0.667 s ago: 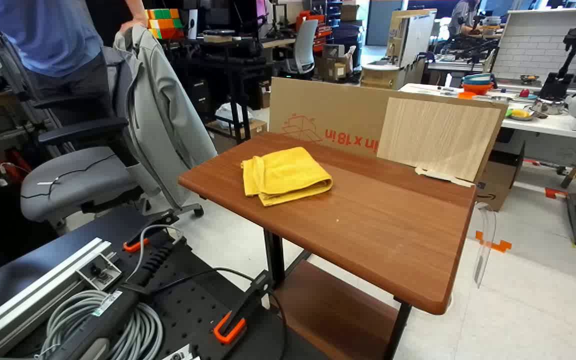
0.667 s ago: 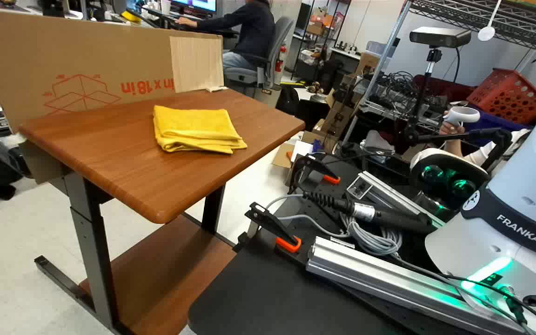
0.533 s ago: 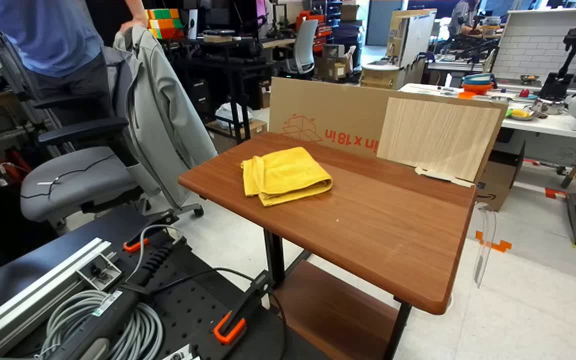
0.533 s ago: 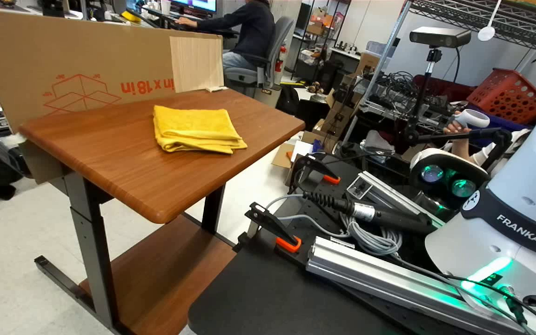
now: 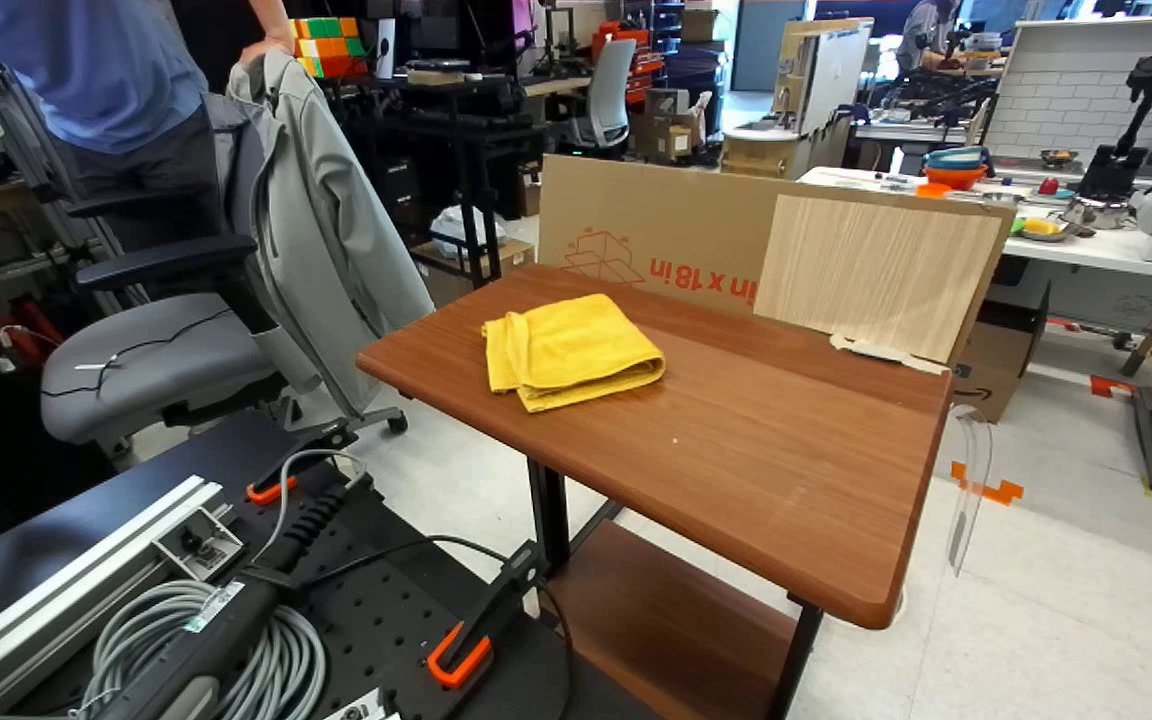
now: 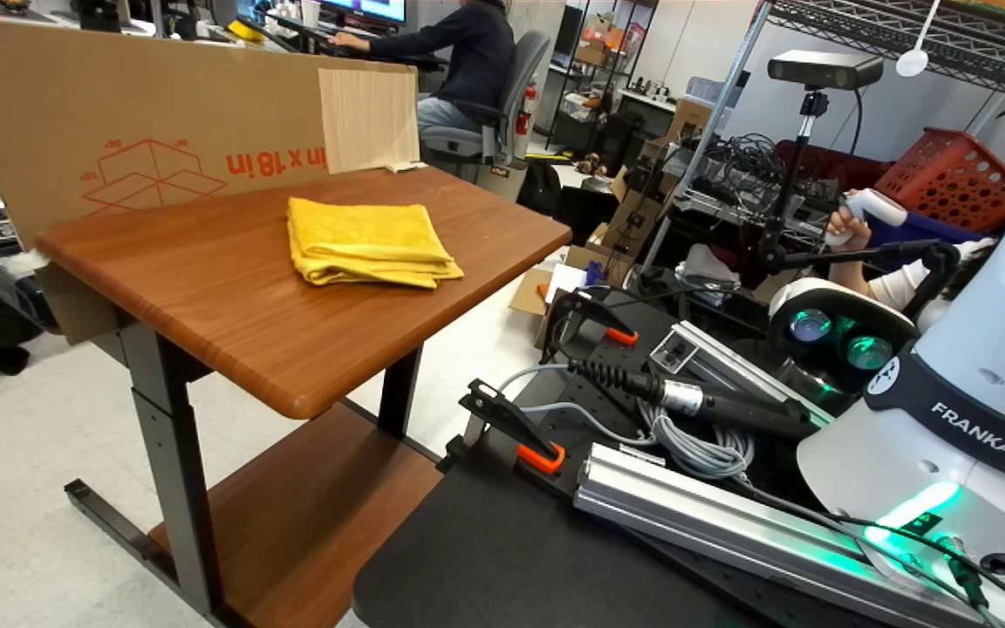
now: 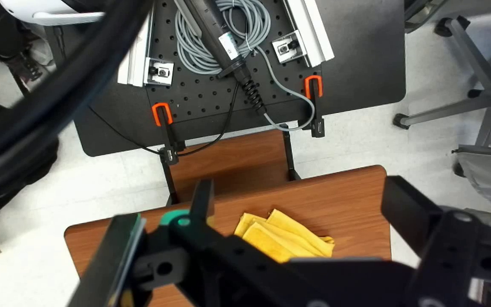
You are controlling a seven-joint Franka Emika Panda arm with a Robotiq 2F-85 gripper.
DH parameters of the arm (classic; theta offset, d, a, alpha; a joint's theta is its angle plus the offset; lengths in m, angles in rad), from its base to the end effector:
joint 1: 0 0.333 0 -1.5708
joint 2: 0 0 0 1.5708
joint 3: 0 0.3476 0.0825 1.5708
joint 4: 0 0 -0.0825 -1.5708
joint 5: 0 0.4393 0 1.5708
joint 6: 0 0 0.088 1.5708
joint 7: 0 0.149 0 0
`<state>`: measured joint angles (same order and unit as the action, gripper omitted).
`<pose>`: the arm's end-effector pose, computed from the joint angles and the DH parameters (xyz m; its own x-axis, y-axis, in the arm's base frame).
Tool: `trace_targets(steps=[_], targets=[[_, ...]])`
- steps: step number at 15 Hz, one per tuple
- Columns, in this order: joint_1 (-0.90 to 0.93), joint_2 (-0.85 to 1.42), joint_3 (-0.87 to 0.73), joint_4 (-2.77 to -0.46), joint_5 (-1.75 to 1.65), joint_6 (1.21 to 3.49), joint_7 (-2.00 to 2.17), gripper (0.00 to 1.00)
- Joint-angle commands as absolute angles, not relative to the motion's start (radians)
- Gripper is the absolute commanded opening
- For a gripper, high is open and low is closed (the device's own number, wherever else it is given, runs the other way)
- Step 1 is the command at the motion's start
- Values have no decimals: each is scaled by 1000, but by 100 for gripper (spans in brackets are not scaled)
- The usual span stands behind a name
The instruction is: Wipe the table with the towel
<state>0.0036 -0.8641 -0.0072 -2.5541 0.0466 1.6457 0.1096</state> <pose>0.3166 0.0054 0.4986 0.9923 -0.1135 -0.0498 -0.1158 -0.9922 -0.0466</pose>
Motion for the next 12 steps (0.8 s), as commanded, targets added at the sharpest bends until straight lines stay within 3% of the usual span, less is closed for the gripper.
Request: trace_targets(steps=[1,7,12], targets=[[15,-805,5,-2498,138,1705,123,100],[-17,-509,63,-2460,269,2183,261,100],[-86,-186,82,-2361,166,2400,483,100]])
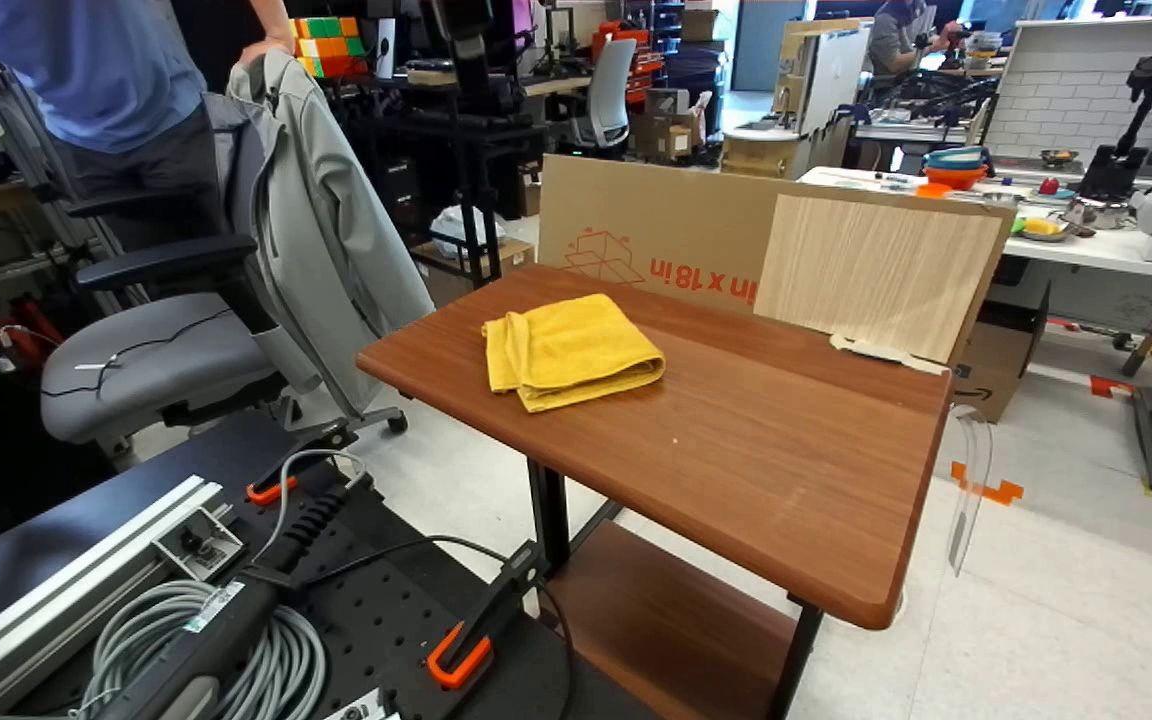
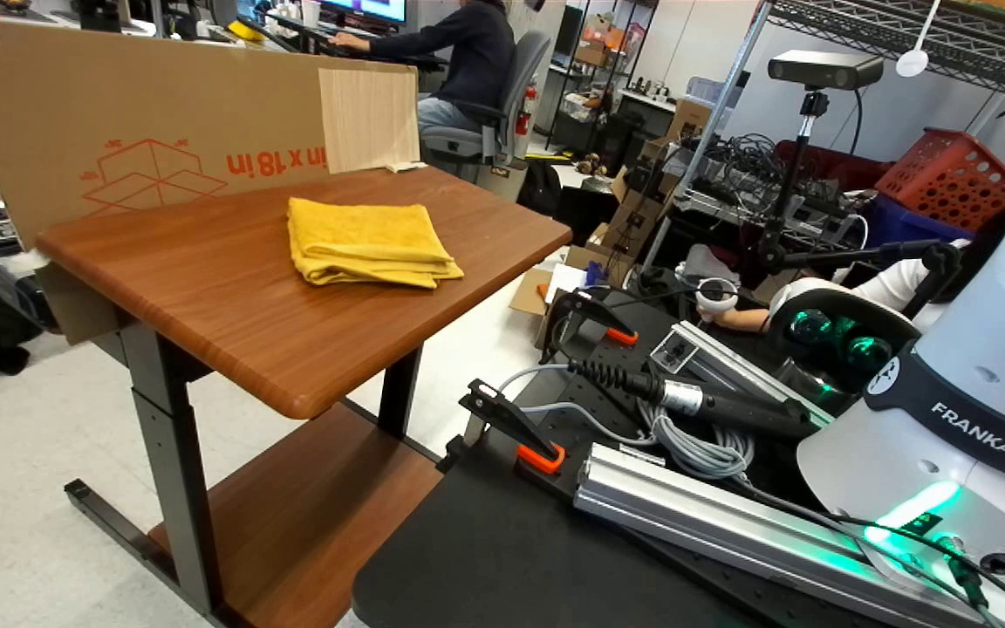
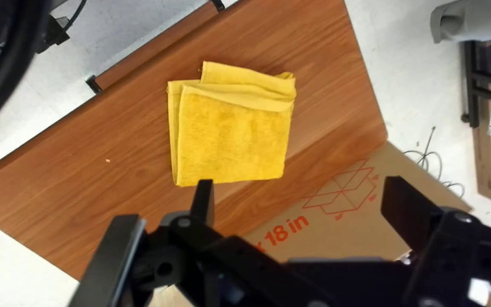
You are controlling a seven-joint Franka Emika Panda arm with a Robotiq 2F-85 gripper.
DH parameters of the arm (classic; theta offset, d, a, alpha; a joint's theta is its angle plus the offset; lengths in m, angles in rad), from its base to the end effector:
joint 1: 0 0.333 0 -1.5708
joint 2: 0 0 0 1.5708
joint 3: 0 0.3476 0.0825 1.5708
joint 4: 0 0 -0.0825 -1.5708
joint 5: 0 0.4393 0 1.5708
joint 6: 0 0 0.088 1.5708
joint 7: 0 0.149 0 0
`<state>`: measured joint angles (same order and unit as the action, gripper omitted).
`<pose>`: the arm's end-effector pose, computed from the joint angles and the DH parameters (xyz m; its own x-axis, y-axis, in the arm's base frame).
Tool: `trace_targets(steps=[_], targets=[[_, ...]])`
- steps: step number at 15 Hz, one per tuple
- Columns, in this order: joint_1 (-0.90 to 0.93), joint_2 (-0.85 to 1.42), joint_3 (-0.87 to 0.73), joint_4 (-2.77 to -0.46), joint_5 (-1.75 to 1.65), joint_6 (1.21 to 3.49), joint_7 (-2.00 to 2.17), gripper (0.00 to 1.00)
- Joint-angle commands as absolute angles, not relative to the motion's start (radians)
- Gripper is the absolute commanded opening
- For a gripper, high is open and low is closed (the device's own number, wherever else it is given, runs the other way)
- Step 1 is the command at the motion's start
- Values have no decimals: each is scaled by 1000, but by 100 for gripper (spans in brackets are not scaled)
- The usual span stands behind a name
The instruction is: Wipe the table with the towel
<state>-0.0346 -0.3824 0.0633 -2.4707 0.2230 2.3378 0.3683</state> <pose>0.4917 0.0241 0.4184 0.8684 -0.4699 0.1583 -0.4272 -0.8711 -0.2423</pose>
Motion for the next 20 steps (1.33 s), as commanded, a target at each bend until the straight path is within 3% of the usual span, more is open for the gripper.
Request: trace_targets(steps=[1,2,9,20], targets=[[-89,-119,74,-2317,144,2379,508,100],[-55,-254,55,-2420,182,2377,442,100],[-51,-90,49,-2333,181,2424,484,100],[0,367,-11,-2120,179,2508,680,100]])
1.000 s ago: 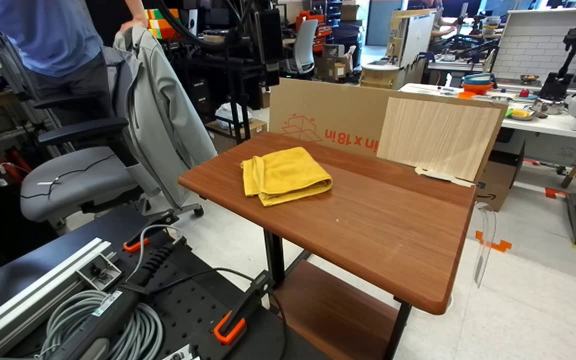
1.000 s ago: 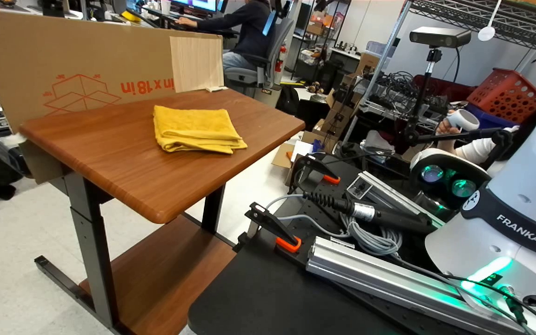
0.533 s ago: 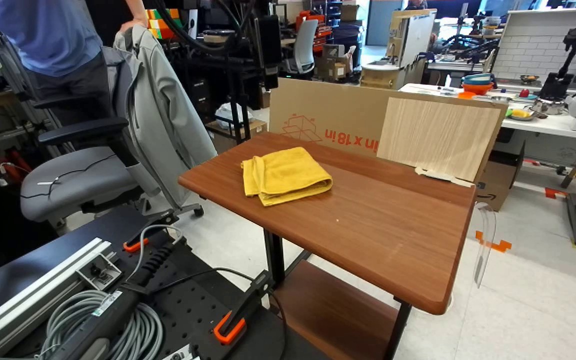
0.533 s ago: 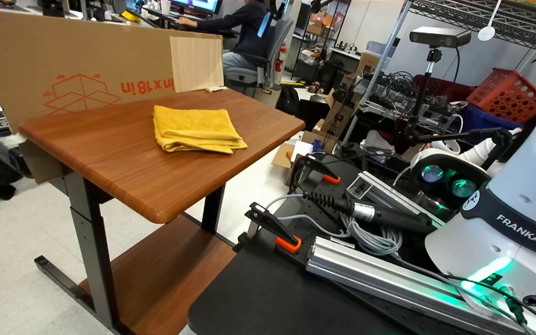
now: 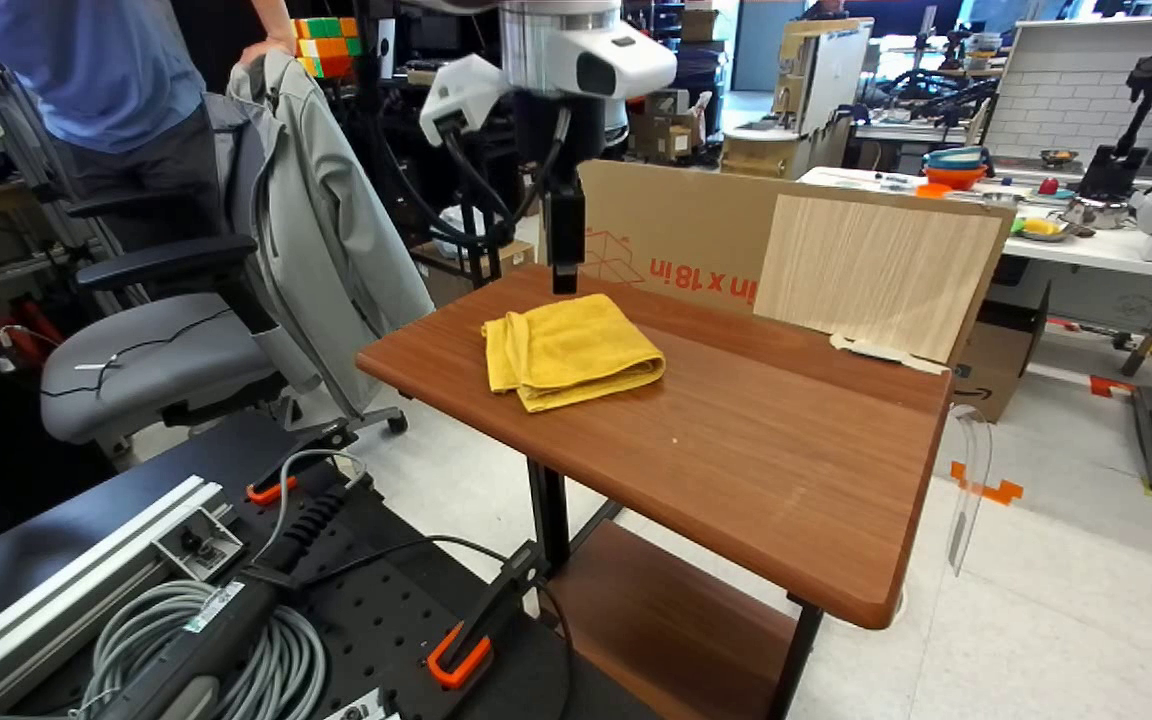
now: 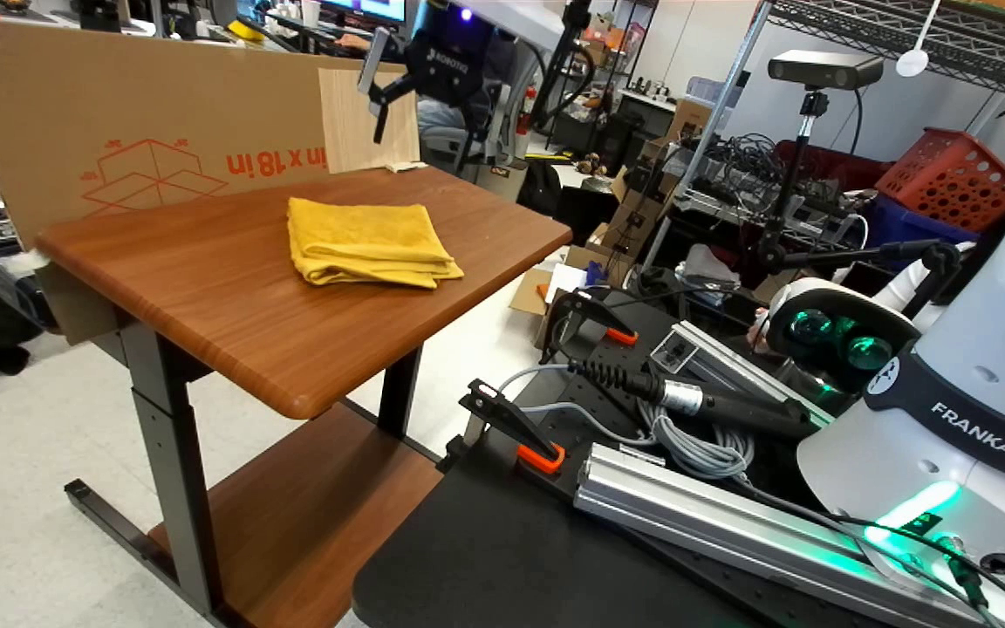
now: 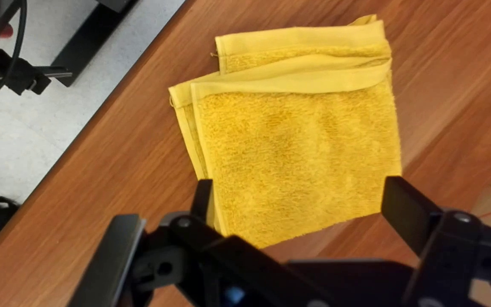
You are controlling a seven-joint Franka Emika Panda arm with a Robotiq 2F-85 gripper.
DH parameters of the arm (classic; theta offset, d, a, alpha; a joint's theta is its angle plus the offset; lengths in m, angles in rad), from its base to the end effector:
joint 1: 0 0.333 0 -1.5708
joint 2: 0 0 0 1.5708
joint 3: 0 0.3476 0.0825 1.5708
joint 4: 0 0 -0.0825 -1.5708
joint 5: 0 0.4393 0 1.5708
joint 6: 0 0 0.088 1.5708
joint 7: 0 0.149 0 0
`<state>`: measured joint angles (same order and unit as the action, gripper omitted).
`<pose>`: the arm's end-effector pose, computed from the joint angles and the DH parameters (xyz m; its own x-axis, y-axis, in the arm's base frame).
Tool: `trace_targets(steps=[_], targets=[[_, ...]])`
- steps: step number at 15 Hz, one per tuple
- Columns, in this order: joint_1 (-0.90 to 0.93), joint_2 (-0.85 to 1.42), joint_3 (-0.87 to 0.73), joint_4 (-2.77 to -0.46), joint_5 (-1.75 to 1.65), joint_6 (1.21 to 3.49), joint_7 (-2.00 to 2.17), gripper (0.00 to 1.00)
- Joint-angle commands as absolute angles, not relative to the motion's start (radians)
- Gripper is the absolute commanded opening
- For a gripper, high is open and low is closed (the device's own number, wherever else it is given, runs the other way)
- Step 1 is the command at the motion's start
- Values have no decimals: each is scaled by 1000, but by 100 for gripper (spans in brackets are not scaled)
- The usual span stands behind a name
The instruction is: Wipe the table with the towel
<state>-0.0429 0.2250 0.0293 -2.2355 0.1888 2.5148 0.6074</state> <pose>0.5949 -0.0048 0.2203 0.7176 -0.6956 -0.0347 -0.6935 -0.7091 -0.1276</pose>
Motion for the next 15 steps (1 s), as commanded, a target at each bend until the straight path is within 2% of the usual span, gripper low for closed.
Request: trace_targets(steps=[1,6,8,15], targets=[[11,410,-21,-2088,181,2507,703,100],[55,596,-53,-1932,197,2506,778,100],[48,562,-49,-1983,203,2510,749,100],[55,645,-66,-1900,211,2519,790,100]])
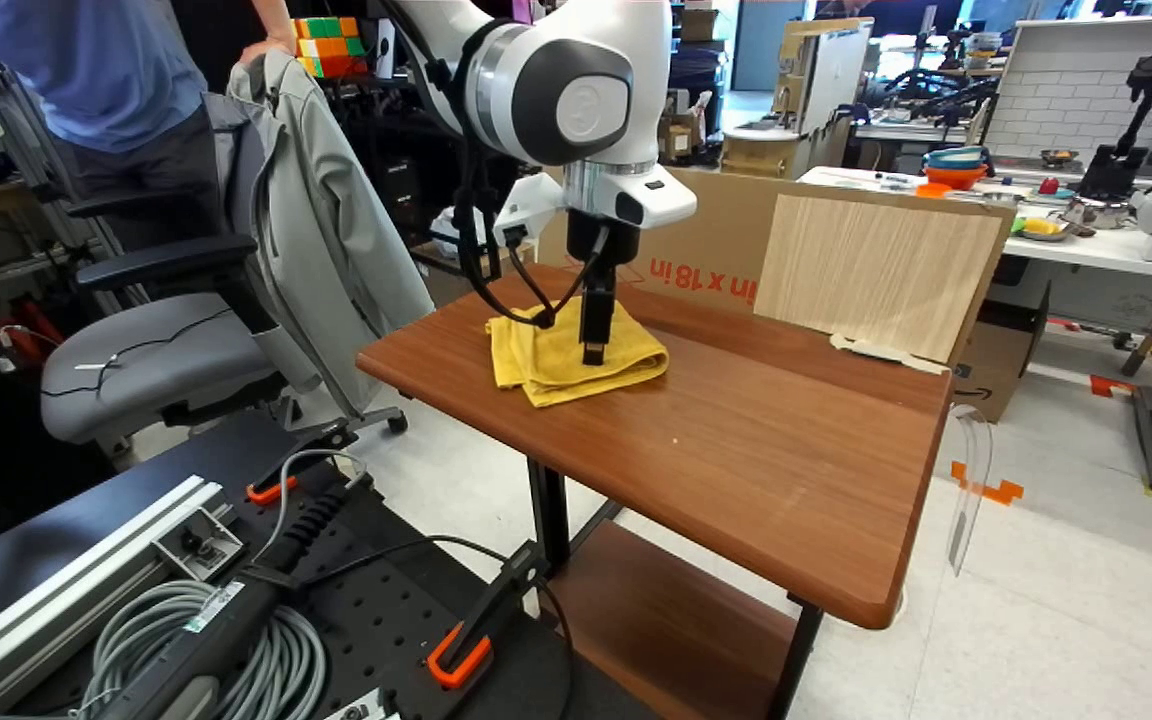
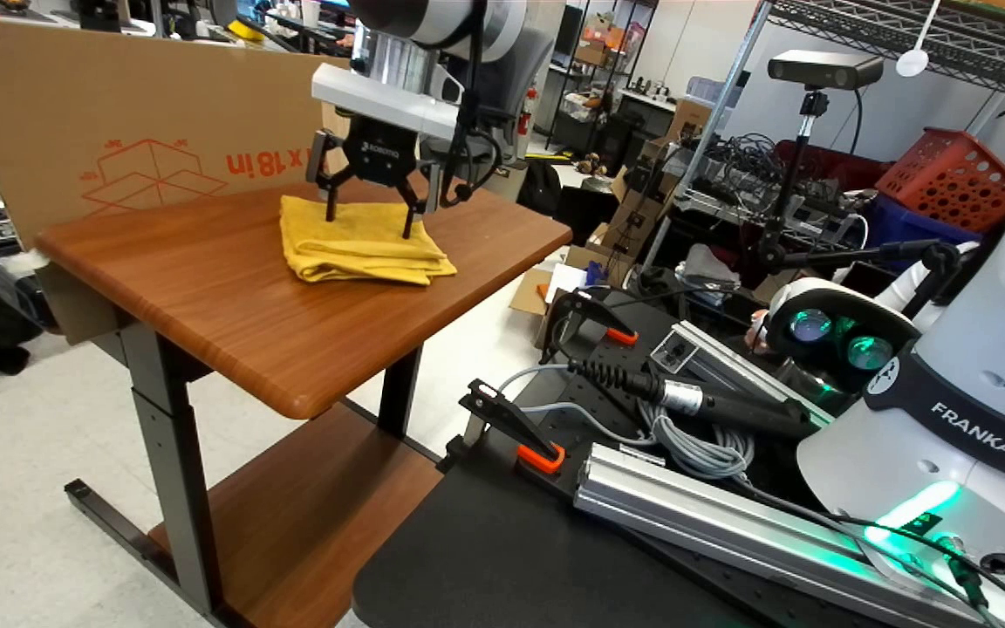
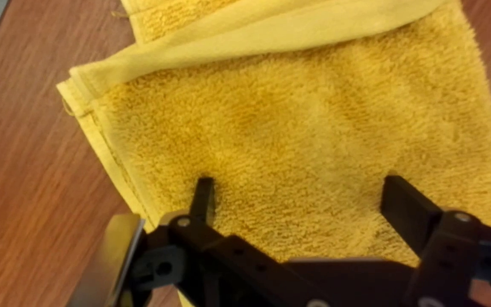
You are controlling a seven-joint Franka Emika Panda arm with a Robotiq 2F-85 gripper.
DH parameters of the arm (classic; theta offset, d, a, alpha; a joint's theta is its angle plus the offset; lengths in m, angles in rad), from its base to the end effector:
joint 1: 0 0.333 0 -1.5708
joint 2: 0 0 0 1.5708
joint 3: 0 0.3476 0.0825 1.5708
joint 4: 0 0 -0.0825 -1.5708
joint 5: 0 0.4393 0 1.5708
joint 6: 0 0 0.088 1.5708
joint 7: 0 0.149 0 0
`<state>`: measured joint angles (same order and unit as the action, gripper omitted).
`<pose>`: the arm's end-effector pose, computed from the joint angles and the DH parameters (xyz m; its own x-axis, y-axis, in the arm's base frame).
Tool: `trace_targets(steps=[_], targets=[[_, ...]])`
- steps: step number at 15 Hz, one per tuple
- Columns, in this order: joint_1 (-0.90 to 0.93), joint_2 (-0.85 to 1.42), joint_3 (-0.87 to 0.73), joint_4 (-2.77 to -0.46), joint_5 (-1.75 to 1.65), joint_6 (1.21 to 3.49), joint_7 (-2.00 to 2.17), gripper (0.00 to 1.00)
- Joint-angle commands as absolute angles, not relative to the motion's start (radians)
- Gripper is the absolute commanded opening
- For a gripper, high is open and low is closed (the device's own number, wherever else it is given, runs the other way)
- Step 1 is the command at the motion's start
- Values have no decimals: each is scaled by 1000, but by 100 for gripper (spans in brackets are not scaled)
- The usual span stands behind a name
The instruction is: Wipe the table with the towel
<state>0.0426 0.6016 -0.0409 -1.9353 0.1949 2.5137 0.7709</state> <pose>0.6672 0.0039 0.1078 0.6041 -0.7928 -0.0809 -0.7968 -0.6027 -0.0433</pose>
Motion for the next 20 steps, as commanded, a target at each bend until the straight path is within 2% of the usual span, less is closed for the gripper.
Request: trace_targets(steps=[1,8,20], targets=[[55,658,-77,-1893,207,2528,799,100],[-29,676,-144,-1850,239,2523,825,100],[-297,955,-215,-1415,360,2304,1087,100]])
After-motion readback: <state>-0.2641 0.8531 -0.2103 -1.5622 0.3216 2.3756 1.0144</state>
